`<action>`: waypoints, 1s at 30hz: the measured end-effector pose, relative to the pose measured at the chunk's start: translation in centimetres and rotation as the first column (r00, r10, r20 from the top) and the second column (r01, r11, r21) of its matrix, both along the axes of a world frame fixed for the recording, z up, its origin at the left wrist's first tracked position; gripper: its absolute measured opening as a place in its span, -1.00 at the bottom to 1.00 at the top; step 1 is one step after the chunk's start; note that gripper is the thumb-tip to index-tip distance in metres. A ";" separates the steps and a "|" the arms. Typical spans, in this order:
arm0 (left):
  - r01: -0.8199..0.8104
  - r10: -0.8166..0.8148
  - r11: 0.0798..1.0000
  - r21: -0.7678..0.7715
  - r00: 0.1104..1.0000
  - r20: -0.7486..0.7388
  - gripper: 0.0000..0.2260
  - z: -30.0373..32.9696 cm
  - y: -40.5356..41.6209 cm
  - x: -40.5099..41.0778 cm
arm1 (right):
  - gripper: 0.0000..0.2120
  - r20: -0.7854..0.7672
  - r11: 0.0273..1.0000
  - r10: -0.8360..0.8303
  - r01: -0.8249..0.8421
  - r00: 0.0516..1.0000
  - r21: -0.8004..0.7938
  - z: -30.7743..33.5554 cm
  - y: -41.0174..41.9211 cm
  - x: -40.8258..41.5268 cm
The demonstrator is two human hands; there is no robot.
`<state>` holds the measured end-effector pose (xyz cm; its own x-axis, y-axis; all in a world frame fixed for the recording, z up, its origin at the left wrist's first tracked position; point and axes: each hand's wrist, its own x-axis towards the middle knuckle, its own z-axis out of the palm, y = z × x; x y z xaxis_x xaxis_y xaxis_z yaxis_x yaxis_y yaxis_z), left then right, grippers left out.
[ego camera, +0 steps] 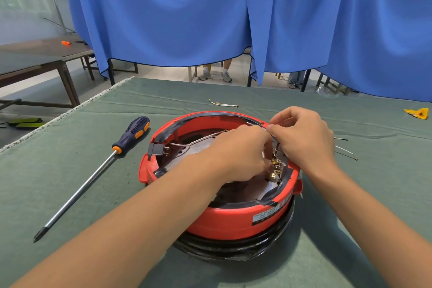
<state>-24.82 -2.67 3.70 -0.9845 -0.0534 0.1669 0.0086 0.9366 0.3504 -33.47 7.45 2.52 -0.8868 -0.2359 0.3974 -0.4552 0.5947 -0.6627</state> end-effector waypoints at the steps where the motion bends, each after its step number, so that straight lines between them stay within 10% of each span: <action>1: 0.001 -0.001 1.000 0.004 1.000 0.000 -0.91 0.0 0.0 0.0 | -0.92 -0.001 1.000 0.010 -0.010 1.000 0.016 0.1 0.0 0.0; 11: -0.046 0.046 0.999 0.006 0.998 -0.030 -0.84 -0.2 0.0 -0.1 | -0.81 0.024 0.839 -0.035 0.016 0.999 0.544 2.1 1.5 1.4; 30: -0.085 0.082 0.996 -0.019 0.991 -0.104 -0.86 -0.4 0.0 -0.4 | -0.82 0.095 0.926 0.001 -0.037 0.995 0.376 1.2 2.1 1.0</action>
<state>-25.18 -2.64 3.29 -0.9543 -0.1296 0.2692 -0.0353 0.9436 0.3293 -32.45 9.53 3.73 -0.9088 -0.3696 0.1934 -0.4171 0.8003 -0.4307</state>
